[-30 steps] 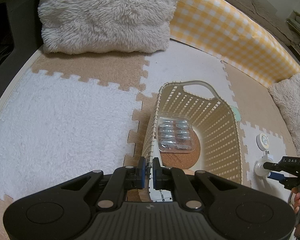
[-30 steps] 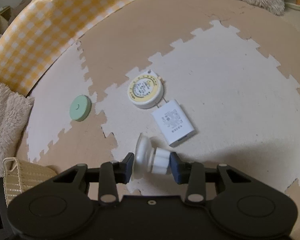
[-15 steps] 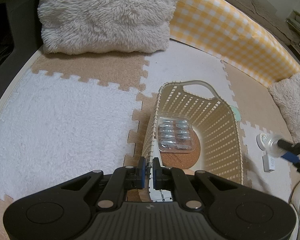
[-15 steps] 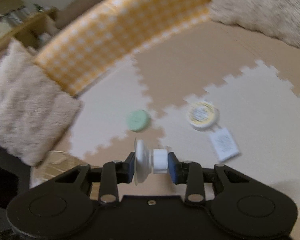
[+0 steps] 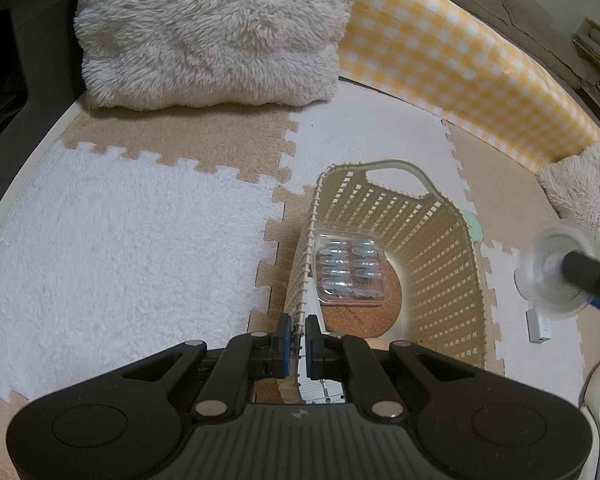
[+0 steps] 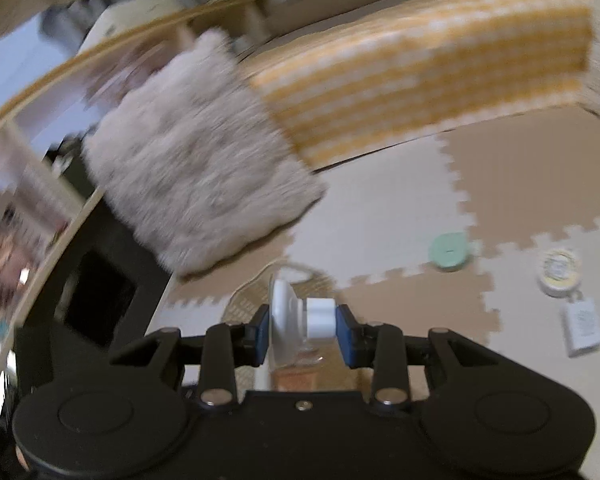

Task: Organize rigid objects
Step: 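Carry the suction-cup piece with the right gripper and drop it into the basket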

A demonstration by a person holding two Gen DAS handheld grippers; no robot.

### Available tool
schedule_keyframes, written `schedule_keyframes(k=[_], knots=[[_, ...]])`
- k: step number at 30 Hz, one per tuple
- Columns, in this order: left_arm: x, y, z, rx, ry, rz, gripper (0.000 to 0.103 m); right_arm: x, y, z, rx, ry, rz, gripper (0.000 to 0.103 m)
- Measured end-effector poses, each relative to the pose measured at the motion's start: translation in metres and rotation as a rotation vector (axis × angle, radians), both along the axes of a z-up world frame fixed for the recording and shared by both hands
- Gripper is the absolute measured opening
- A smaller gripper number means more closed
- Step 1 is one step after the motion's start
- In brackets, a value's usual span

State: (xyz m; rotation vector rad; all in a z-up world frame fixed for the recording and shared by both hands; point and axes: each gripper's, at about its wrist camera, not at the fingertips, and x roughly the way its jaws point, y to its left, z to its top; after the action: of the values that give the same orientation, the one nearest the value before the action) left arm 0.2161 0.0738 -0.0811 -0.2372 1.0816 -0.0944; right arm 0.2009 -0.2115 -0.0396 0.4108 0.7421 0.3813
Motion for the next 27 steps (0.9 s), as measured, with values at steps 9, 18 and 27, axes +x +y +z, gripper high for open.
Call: schedule_keyframes(k=[9, 18, 27], knots=[[0.0, 0.0, 0.0, 0.001, 0.0, 0.0, 0.006, 0.003, 0.071, -0.001, -0.341, -0.06, 0.281, 0.035], [0.0, 0.0, 0.0, -0.005, 0.001, 0.0, 0.006, 0.037, 0.116, -0.023, -0.633, -0.007, 0.422, 0.035], [0.0, 0.001, -0.001, -0.008, 0.002, -0.001, 0.006, 0.044, 0.154, -0.042, -0.967, -0.02, 0.542, 0.035]])
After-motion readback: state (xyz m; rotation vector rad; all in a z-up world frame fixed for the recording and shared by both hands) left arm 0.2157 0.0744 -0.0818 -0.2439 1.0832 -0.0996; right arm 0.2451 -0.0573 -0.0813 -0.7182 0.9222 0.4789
